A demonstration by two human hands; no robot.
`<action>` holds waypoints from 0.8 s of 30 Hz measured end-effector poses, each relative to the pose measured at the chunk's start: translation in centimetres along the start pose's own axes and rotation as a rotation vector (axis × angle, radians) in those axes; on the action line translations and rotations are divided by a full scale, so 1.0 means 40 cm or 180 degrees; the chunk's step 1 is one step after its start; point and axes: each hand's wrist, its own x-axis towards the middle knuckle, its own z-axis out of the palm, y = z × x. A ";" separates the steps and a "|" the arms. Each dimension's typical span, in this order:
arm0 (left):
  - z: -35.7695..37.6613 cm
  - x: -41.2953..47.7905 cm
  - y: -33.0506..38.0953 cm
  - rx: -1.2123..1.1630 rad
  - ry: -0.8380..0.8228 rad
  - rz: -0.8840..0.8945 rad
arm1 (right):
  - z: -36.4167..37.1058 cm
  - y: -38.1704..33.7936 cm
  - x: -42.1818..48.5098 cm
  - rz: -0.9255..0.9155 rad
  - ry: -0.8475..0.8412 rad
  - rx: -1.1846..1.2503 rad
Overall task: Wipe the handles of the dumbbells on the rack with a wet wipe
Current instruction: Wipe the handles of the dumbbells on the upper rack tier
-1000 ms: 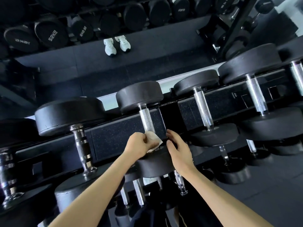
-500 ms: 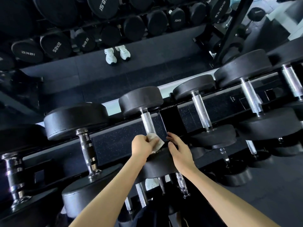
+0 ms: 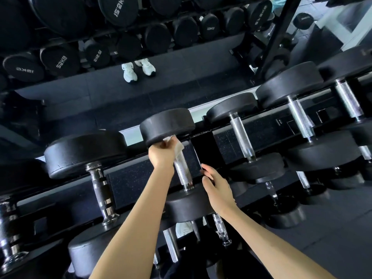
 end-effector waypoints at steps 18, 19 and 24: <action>-0.038 -0.101 -0.105 0.1528 -0.0575 0.0339 | -0.008 -0.011 0.000 -0.0119 -0.0082 -0.0225; -0.041 -0.108 -0.106 0.1796 -0.0603 0.0338 | -0.011 -0.015 0.000 -0.0114 -0.0137 -0.0341; -0.068 -0.144 -0.050 0.2591 -0.0198 0.0511 | -0.083 -0.031 -0.009 -0.0192 -0.0325 -0.0301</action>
